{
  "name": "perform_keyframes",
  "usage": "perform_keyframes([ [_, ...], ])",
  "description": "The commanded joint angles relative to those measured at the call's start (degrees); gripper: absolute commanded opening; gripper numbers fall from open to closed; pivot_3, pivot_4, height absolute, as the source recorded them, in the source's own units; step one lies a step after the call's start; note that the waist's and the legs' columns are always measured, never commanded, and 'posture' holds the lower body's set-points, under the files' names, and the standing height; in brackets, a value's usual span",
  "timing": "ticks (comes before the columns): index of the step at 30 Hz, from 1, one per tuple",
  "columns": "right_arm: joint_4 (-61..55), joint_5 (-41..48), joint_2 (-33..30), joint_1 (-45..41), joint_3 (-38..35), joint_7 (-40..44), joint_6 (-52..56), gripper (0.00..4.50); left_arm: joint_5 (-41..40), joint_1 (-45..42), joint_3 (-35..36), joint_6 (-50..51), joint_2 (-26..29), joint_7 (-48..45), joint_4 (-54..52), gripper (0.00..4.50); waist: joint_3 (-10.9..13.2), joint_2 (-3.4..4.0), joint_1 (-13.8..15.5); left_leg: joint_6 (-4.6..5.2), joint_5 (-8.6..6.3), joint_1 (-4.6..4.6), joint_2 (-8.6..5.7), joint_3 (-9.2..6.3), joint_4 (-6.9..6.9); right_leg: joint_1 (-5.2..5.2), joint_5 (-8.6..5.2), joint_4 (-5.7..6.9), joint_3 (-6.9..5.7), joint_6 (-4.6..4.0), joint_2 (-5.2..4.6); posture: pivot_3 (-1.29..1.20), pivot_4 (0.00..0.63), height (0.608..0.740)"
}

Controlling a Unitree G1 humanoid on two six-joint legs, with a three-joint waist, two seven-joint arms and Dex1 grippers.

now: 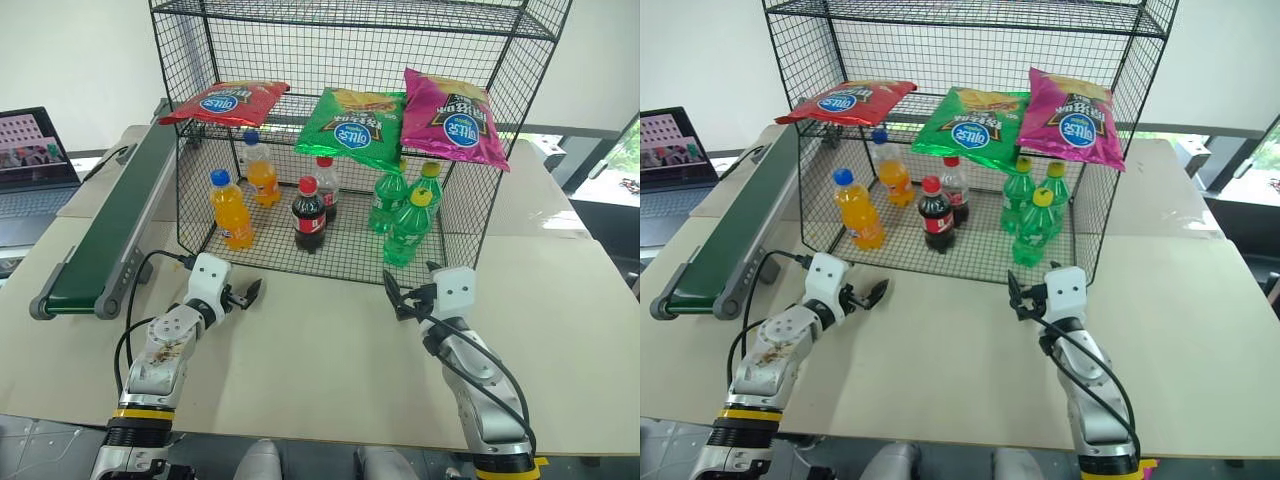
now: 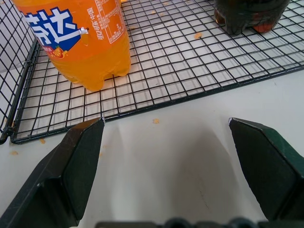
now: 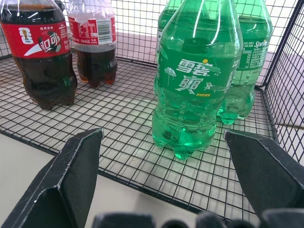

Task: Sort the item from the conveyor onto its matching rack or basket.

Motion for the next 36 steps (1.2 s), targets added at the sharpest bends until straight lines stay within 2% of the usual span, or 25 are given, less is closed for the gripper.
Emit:
perform_keyframes([
  [1, -3.71, 0.11, -0.27, 0.36, -0.46, -0.06, -1.05, 4.5, -1.18, -1.25, 1.9, -0.23, 0.02, 0.15, -0.93, 4.46, 0.0, 0.0, 0.0, 0.0, 0.0, 0.0, 0.0, 0.0, 0.0, 0.0, 0.0, 0.0, 0.0, 0.0, 0.0, 0.0, 0.15, 0.74],
  [6, -5.32, -0.4, -0.37, 1.55, -0.37, -0.53, -0.2, 4.5, 0.93, 2.46, 1.99, -4.21, 1.57, 0.14, -2.52, 4.46, 0.0, 0.0, -0.22, 0.01, 0.0, 0.0, 0.0, 0.0, -0.01, 0.0, 0.0, -0.01, 0.01, 0.0, 0.0, 0.0, 0.15, 0.74],
  [12, -6.68, -0.74, -0.36, 1.78, 0.64, -0.38, 0.99, 4.5, -3.46, 4.99, 4.85, -1.82, 0.57, -0.12, -4.87, 4.46, 0.0, 0.0, -0.19, 0.01, 0.0, 0.0, 0.01, 0.0, -0.01, 0.0, 0.0, 0.0, 0.0, 0.0, 0.0, 0.0, 0.15, 0.74],
  [20, -9.88, -1.04, -0.55, 3.41, 1.83, -0.3, 2.19, 4.5, -4.77, 4.32, 5.71, -1.45, 1.17, -1.21, -4.45, 4.46, 0.0, 0.0, -0.22, 0.01, -0.01, 0.0, 0.0, 0.0, -0.01, 0.0, 0.0, -0.01, 0.0, 0.0, -0.01, 0.0, 0.15, 0.74],
  [36, -9.2, -1.45, -0.01, 2.73, 2.44, -0.45, 2.49, 4.5, -5.43, 2.6, 5.53, -1.07, 0.96, -1.7, -3.84, 4.46, 0.0, 0.0, -0.25, 0.01, -0.01, 0.0, 0.0, 0.0, 0.01, 0.0, 0.0, 0.0, 0.0, 0.0, -0.01, 0.0, 0.15, 0.74],
])
